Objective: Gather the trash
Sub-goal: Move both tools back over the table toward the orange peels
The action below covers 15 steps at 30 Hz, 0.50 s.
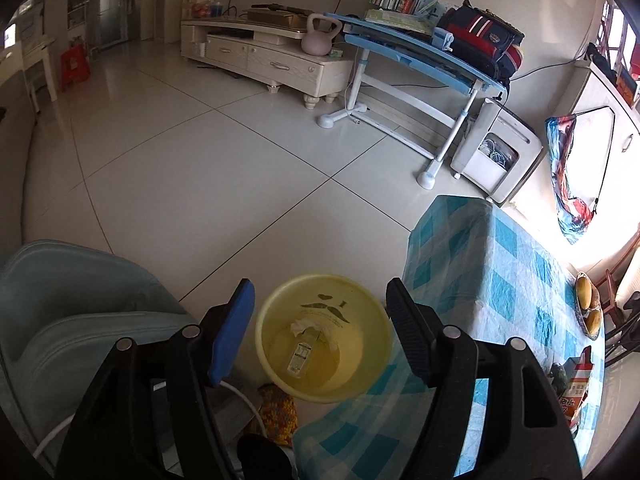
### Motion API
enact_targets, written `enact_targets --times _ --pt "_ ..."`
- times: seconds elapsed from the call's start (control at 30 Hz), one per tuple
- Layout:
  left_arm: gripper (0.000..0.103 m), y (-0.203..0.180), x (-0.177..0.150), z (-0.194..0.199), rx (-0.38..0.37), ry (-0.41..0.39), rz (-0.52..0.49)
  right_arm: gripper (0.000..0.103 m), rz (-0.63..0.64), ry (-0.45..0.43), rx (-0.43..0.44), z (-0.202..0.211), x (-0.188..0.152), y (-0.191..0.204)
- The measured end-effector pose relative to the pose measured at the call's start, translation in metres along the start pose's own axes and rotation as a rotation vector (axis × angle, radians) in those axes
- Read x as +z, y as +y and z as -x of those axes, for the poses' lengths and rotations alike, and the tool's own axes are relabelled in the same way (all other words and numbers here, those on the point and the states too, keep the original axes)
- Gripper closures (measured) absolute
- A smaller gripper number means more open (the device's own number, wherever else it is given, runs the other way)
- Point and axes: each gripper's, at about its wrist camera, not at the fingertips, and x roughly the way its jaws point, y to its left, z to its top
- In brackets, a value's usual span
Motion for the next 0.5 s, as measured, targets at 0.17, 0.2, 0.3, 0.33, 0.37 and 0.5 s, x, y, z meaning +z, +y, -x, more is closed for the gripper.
enact_targets --times 0.17,0.2,0.3,0.33,0.37,0.5 --pt "0.025 -0.023 -0.020 0.045 -0.026 -0.112 -0.014 0.033 -0.063 -0.044 -0.112 0.030 -0.015 -0.032" --pt "0.025 -0.030 -0.027 0.050 -0.033 -0.115 -0.035 0.033 -0.084 -0.044 -0.132 0.031 -0.014 -0.039" --pt "0.025 -0.050 -0.050 0.059 -0.073 -0.098 -0.082 0.033 -0.122 -0.069 -0.175 0.035 -0.009 -0.052" --pt "0.025 -0.058 -0.060 0.060 -0.088 -0.088 -0.101 0.033 -0.118 -0.072 -0.186 0.034 -0.007 -0.053" --pt "0.025 -0.066 -0.068 0.061 -0.101 -0.079 -0.125 0.033 -0.116 -0.072 -0.193 0.035 -0.008 -0.055" --pt "0.025 -0.096 -0.096 0.057 -0.119 -0.037 -0.265 0.033 -0.118 -0.054 -0.217 0.034 -0.015 -0.064"
